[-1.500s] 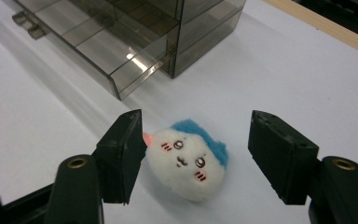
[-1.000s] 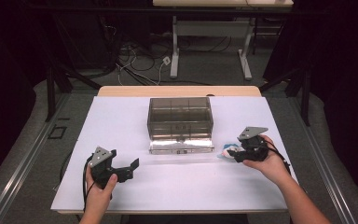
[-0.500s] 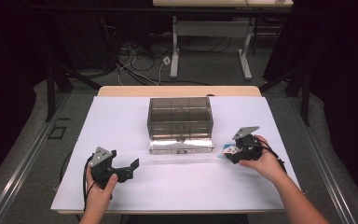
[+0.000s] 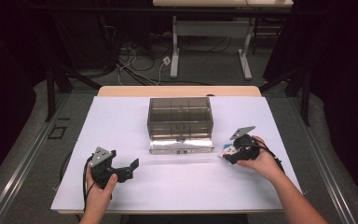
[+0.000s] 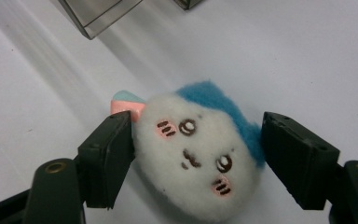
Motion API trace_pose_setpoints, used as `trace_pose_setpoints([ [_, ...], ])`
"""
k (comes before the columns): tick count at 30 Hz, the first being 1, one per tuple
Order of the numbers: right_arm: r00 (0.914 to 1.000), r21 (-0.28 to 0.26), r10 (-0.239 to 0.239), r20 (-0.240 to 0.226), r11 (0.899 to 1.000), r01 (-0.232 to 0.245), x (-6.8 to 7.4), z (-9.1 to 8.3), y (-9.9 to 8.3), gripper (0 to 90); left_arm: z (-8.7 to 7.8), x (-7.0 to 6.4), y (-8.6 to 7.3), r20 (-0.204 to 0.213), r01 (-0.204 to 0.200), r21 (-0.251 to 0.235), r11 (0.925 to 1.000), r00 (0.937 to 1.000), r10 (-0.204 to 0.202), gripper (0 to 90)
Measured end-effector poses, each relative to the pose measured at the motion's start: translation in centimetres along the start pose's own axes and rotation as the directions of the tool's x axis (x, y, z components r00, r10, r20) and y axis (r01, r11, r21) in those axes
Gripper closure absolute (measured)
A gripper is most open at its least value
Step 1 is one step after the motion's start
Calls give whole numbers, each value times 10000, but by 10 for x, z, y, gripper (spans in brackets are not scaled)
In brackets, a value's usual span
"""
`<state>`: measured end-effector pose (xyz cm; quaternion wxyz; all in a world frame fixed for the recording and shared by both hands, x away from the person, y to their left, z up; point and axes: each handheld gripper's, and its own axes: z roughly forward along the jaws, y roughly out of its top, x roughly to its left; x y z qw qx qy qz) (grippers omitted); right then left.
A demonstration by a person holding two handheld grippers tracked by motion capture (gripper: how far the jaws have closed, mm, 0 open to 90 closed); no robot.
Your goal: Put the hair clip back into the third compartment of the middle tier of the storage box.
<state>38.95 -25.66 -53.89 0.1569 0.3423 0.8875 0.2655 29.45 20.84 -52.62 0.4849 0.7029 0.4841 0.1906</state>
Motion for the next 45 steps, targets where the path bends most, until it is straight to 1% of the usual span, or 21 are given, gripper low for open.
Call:
trace_pose_setpoints([
  [2,10000,211,-26,60,9998,24,-1,0,0,275,0,0,0,-2,7,-13,10000,10000,-7,4],
  [3,9997,84,220,44,9997,-221,1,2,-1,277,0,0,0,-3,14,-18,10000,10000,-14,4],
  [4,10000,157,34,-48,9999,-33,-1,2,0,277,0,0,0,1,12,-17,10000,10000,-12,4],
  [10,9989,84,463,-122,9989,-462,0,4,-1,287,0,0,0,3,10,1,10000,10000,-10,4],
  [12,9989,-3,456,-138,9990,-456,-1,4,-1,296,0,0,-1,-7,20,1,10000,10000,-20,4],
  [13,9995,145,298,-123,9995,-296,-1,3,0,303,0,0,-1,0,16,-1,10000,10000,-16,4],
  [18,9996,285,154,-231,9995,-147,-2,1,-1,333,0,0,-1,-10,44,-18,10000,10000,-44,4],
  [20,9995,222,-1,-308,9998,8,-3,1,-1,350,0,0,-1,-8,44,-13,10000,10000,-44,4],
  [24,9998,97,12,-212,10000,-10,-3,0,-2,390,0,0,-1,-14,29,-3,10000,10000,-29,4],
  [26,9995,7,70,-312,10000,-70,-3,0,-2,392,0,0,-1,-17,26,14,10000,10000,-26,4],
  [29,9995,199,101,-303,9998,-95,-4,-1,-2,400,0,0,-1,-14,48,2,10000,10000,-48,4],
  [31,9994,118,222,-269,9997,-219,-4,-2,-2,405,0,0,-1,-11,51,8,10000,10000,-51,4],
  [32,9992,-106,258,-298,9996,-261,-5,-1,-2,406,0,0,-1,-16,55,12,10000,10000,-55,4],
  [33,9991,96,344,-267,9994,-341,-6,-2,-2,408,0,0,-1,-15,53,14,10000,10000,-53,4],
  [35,9990,72,391,-195,9992,-390,-8,-4,-2,409,1,0,-1,-22,53,0,10000,10000,-53,4],
  [36,9983,143,478,-340,9988,-473,-8,-5,-2,409,0,0,-1,-22,49,1,10000,10000,-49,4],
  [37,9975,-134,595,-385,9981,-601,-9,-5,-3,409,0,0,-1,-23,39,-13,10000,10000,-40,4],
  [38,9974,-23,587,-424,9983,-589,-10,-7,-2,409,0,0,-1,-25,20,-12,10000,10000,-21,4],
  [39,9962,-154,667,-560,9976,-677,-10,-8,-2,409,0,0,-1,-25,29,-17,10000,10000,-29,4],
  [40,9969,-109,653,-441,9978,-658,-10,-9,-1,408,0,0,-1,-17,42,-15,10000,10000,-42,4],
  [45,9951,-110,750,-645,9971,-759,-11,-15,2,409,1,-1,-1,-12,25,16,10000,10000,-25,4],
])
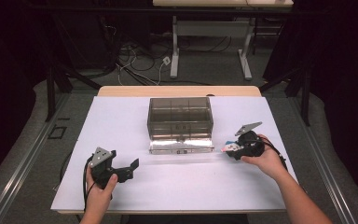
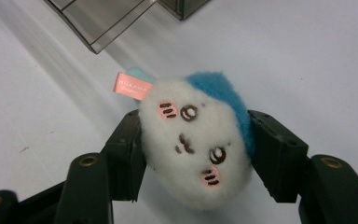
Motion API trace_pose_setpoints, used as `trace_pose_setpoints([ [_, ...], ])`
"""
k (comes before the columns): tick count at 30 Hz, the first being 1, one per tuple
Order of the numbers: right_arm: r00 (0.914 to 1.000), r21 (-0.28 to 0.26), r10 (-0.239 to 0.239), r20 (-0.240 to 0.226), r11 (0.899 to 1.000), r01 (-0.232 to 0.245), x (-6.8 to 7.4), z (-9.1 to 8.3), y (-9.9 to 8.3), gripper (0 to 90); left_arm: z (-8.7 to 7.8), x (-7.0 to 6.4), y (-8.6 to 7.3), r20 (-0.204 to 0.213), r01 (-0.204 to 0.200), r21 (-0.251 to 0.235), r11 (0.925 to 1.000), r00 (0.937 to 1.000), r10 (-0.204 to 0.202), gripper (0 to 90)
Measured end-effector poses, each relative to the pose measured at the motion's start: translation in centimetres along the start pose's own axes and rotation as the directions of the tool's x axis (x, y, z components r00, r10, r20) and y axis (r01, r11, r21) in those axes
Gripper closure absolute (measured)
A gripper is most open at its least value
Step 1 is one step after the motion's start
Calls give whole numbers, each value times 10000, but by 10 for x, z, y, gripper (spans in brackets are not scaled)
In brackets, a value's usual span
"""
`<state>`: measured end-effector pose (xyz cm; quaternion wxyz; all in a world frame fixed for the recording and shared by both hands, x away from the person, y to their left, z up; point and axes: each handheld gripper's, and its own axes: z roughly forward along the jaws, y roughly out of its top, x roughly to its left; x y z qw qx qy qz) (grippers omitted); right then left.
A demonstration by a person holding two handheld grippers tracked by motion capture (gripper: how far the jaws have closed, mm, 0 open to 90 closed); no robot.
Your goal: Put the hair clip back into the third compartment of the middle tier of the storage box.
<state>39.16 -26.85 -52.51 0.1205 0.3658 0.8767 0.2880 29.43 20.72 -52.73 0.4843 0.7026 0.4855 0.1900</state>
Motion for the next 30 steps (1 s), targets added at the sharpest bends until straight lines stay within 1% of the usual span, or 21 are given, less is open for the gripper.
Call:
trace_pose_setpoints([
  [2,9999,-117,115,79,9999,-114,0,-1,1,409,0,0,0,9,9,5,10000,10000,-9,4],
  [3,10000,25,48,-8,10000,-48,0,-3,1,409,0,0,0,1,-9,-1,10000,10000,9,4],
  [4,10000,-153,-21,83,9999,22,-1,-2,2,409,0,0,0,11,2,-1,10000,10000,-2,4],
  [5,10000,-157,48,66,9999,-47,0,-4,2,409,0,0,0,11,0,23,10000,10000,0,4],
  [6,10000,-215,-10,75,9998,11,-1,-5,3,409,0,0,0,21,9,8,10000,10000,-9,4],
  [7,10000,-108,-50,-15,9999,50,-2,-7,4,409,0,0,0,25,21,8,10000,10000,-21,4],
  [8,10000,-329,4,91,9995,-1,-1,-8,6,408,0,0,0,29,22,5,10000,10000,-22,4],
  [9,10000,-333,31,2,9994,-31,-1,-9,7,408,0,0,0,35,22,0,10000,10000,-22,4],
  [10,9999,-435,-47,99,9990,51,-1,-12,8,409,0,0,0,34,26,-3,10000,10000,-26,4],
  [14,9998,-517,-53,171,9986,62,0,-18,12,408,0,0,0,31,22,-1,10000,10000,-22,4],
  [15,9999,-557,-94,129,9984,101,-1,-19,14,408,0,0,0,40,28,6,10000,10000,-28,4],
  [16,9998,-529,-17,181,9986,27,0,-21,15,408,0,0,0,38,27,6,10000,10000,-27,4],
  [18,9998,-658,-159,140,9977,167,-1,-22,17,408,0,0,0,27,27,24,10000,10000,-27,4],
  [20,10000,-669,-45,51,9977,48,-2,-25,18,408,1,0,0,37,39,26,10000,10000,-39,4],
  [21,10000,-659,-27,88,9978,32,-2,-25,19,408,1,0,0,34,27,24,10000,10000,-28,4],
  [23,9999,-743,-93,95,9972,100,-3,-26,20,408,1,0,0,50,42,18,10000,10000,-42,4],
  [24,9999,-645,-76,131,9979,84,-3,-28,21,408,1,0,0,45,39,21,10000,10000,-39,4],
  [27,9998,-829,-79,160,9965,92,-2,-29,23,408,1,0,0,59,40,16,10000,10000,-40,4],
  [28,9999,-782,-72,151,9969,84,-2,-31,24,408,1,0,0,55,42,20,10000,10000,-42,4],
  [29,9999,-915,-92,114,9958,102,-1,-31,25,408,1,0,-1,60,44,3,10000,10000,-44,4],
  [30,9998,-929,-69,177,9956,85,0,-33,26,408,1,0,-1,55,42,6,10000,10000,-42,4],
])
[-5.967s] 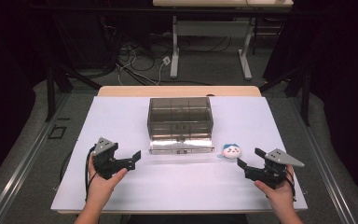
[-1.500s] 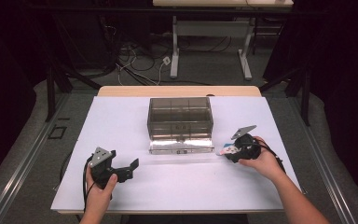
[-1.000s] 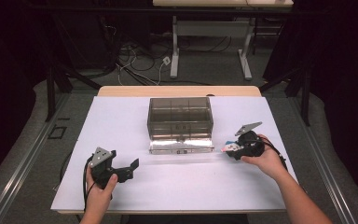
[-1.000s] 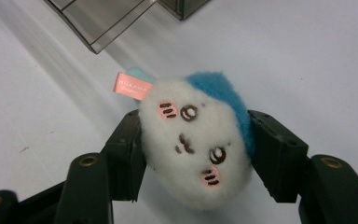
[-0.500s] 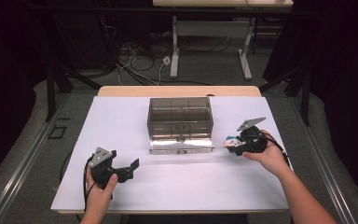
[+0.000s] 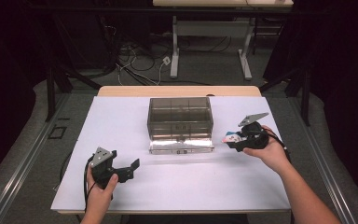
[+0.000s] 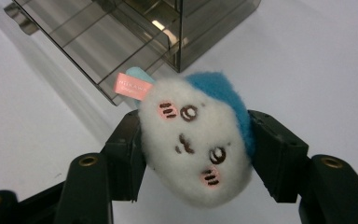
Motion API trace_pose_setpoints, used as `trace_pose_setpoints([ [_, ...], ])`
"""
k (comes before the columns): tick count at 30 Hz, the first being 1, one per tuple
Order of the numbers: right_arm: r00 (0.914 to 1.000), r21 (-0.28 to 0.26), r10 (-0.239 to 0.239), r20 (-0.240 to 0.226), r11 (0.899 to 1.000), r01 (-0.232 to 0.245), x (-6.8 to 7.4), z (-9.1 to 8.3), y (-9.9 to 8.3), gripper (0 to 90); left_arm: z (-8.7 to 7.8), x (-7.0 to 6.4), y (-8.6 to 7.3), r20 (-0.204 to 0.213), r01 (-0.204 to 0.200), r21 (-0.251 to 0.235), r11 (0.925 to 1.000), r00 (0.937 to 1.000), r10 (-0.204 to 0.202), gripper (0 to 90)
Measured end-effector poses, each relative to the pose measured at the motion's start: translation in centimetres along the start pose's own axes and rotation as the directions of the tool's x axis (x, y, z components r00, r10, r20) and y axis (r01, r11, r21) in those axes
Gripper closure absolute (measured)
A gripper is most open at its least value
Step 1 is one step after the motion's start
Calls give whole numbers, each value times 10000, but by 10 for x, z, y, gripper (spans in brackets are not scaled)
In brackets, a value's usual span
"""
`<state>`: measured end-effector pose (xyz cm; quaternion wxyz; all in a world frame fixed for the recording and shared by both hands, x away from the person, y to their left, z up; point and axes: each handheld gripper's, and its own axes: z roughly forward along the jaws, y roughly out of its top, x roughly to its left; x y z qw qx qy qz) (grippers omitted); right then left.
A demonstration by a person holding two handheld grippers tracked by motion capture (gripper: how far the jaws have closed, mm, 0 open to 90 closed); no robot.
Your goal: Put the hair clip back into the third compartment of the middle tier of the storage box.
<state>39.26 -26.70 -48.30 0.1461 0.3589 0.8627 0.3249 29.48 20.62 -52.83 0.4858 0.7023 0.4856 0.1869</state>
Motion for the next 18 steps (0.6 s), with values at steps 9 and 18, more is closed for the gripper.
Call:
trace_pose_setpoints([
  [9,9997,-384,-186,-132,9991,181,9,-6,10,407,0,0,0,1,24,-3,10000,10000,-24,4],
  [18,9987,-921,-405,-302,9950,376,22,-9,22,407,0,0,0,-11,-14,7,10000,10000,14,4],
])
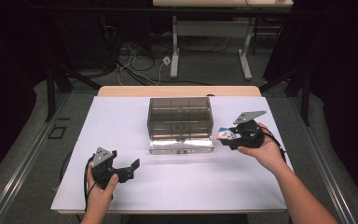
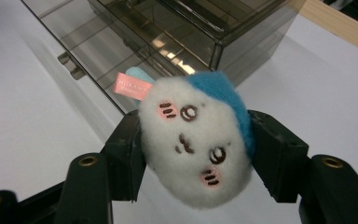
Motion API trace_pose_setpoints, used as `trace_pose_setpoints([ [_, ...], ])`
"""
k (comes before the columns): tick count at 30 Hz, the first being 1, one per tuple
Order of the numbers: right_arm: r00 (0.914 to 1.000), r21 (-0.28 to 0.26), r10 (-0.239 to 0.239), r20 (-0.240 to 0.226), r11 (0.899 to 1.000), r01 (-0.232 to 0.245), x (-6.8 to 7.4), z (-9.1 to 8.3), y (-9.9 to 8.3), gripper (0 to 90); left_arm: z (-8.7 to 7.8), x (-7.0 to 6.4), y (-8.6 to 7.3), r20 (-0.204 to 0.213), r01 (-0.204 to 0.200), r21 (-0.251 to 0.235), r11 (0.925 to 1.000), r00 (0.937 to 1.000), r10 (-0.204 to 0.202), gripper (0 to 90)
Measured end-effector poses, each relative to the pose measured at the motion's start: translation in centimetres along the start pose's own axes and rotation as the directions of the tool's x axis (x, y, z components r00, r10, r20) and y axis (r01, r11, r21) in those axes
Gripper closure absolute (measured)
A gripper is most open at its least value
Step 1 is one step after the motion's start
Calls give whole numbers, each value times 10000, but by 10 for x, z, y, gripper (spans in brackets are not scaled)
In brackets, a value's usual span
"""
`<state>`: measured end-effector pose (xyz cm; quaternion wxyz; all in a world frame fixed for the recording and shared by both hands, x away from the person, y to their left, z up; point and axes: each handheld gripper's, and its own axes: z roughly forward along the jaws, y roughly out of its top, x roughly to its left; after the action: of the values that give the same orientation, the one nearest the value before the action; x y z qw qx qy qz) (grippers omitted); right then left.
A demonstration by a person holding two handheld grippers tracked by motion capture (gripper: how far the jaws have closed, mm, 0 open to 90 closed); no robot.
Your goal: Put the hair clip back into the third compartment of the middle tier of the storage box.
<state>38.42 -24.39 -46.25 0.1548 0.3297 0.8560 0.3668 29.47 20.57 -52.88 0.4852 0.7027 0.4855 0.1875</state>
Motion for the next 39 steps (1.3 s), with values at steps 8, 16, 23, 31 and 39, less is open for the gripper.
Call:
trace_pose_setpoints([
  [8,9998,-319,-39,-175,9995,33,9,5,9,407,0,0,0,7,-3,-11,10000,10000,3,4],
  [16,9991,-320,-200,-363,9993,189,15,12,17,406,0,1,0,3,-21,12,10000,10000,21,4],
  [23,9989,-426,-274,-390,9988,258,21,19,22,406,-1,1,0,-3,-47,22,10000,10000,47,4],
  [31,9981,-423,-379,-484,9985,358,29,26,29,406,-1,1,0,-16,-58,19,10000,10000,58,4],
  [39,9968,-504,-540,-596,9974,510,35,34,36,405,-1,1,0,-27,-47,-31,10000,10000,47,4],
])
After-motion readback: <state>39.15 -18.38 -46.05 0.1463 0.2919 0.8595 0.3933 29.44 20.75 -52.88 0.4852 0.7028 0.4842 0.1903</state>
